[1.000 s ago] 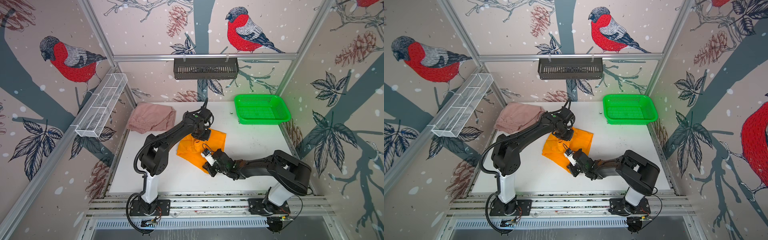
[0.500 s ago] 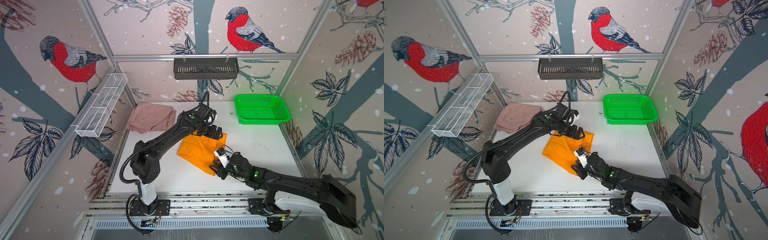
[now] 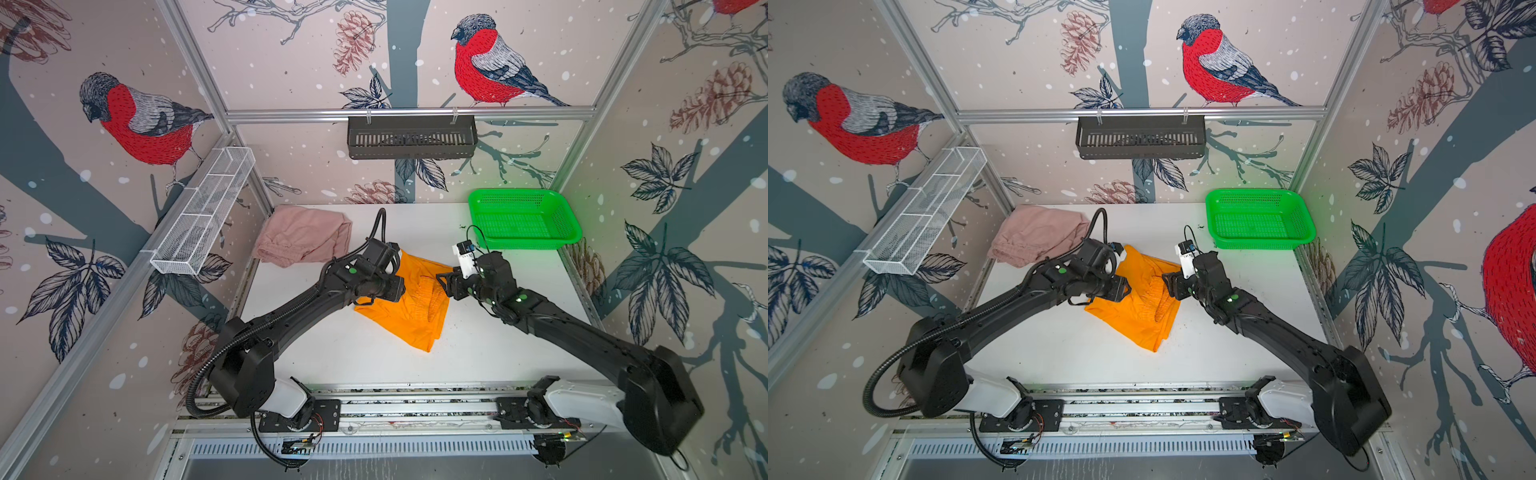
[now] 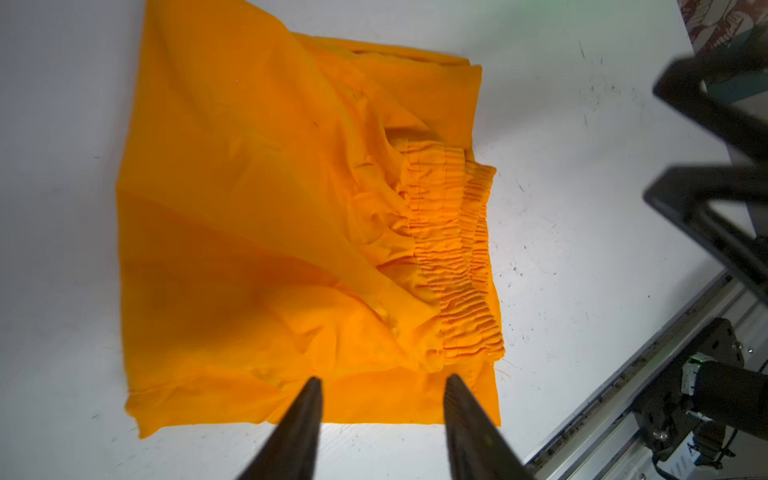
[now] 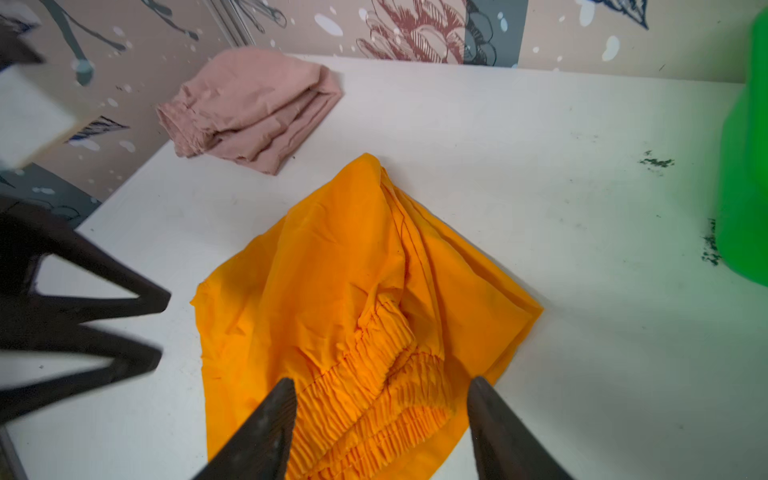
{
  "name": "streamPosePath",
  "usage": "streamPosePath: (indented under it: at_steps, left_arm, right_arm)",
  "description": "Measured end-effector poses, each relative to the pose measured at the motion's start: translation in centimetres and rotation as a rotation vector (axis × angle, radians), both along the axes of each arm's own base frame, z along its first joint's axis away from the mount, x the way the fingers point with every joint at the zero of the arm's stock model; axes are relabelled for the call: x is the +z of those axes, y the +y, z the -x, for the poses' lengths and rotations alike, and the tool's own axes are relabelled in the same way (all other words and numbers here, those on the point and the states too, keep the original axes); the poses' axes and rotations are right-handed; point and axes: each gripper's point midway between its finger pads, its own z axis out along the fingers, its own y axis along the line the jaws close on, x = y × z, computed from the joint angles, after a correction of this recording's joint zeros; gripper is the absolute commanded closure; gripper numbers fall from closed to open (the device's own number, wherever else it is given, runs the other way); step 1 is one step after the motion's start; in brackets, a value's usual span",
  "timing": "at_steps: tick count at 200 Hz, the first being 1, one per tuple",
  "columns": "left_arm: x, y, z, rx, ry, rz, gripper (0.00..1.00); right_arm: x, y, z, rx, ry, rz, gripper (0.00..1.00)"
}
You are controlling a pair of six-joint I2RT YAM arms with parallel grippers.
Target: Fold and stack the shorts
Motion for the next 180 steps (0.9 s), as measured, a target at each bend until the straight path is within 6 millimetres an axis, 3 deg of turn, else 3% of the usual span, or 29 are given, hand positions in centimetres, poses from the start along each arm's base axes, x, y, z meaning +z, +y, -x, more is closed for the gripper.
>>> streamPosePath:
  at_steps: [33, 60, 79, 101, 126, 149, 158, 180]
  left_arm:
    - [-2.4, -2.2, 2.2, -0.041, 0.0, 0.064, 0.26]
    - [-6.1, 0.3, 3.0, 0.083, 0.046, 0.008, 0.23]
    - [-8.1, 2.1, 4.5, 0.145, 0.085, 0.001, 0.44]
    - [-9.6, 2.4, 5.4, 0.154, 0.106, 0.032, 0.5]
    - [-10.3, 1.6, 4.8, 0.155, 0.104, 0.045, 0.51]
    - [-11.9, 1.7, 3.9, 0.172, 0.126, 0.008, 0.64]
    - [-12.0, 1.6, 3.0, 0.188, 0.121, 0.009, 0.69]
    - [-12.2, 2.1, 1.2, 0.207, 0.102, 0.006, 0.73]
  right_arm:
    - [-3.3, 0.4, -2.9, 0.04, 0.101, 0.082, 0.27]
    - [-5.7, 1.5, -3.3, 0.106, 0.161, 0.105, 0.26]
    - [-7.7, 1.8, -3.0, 0.139, 0.207, 0.117, 0.3]
    - [-9.6, 2.3, -3.3, 0.156, 0.249, 0.126, 0.34]
    - [-10.6, 2.7, -3.3, 0.179, 0.275, 0.109, 0.5]
    - [-10.6, 2.7, -3.3, 0.189, 0.275, 0.078, 0.68]
    - [-10.9, 2.5, -2.9, 0.191, 0.277, 0.073, 0.71]
    - [-11.1, 1.4, -1.1, 0.169, 0.292, 0.05, 0.72]
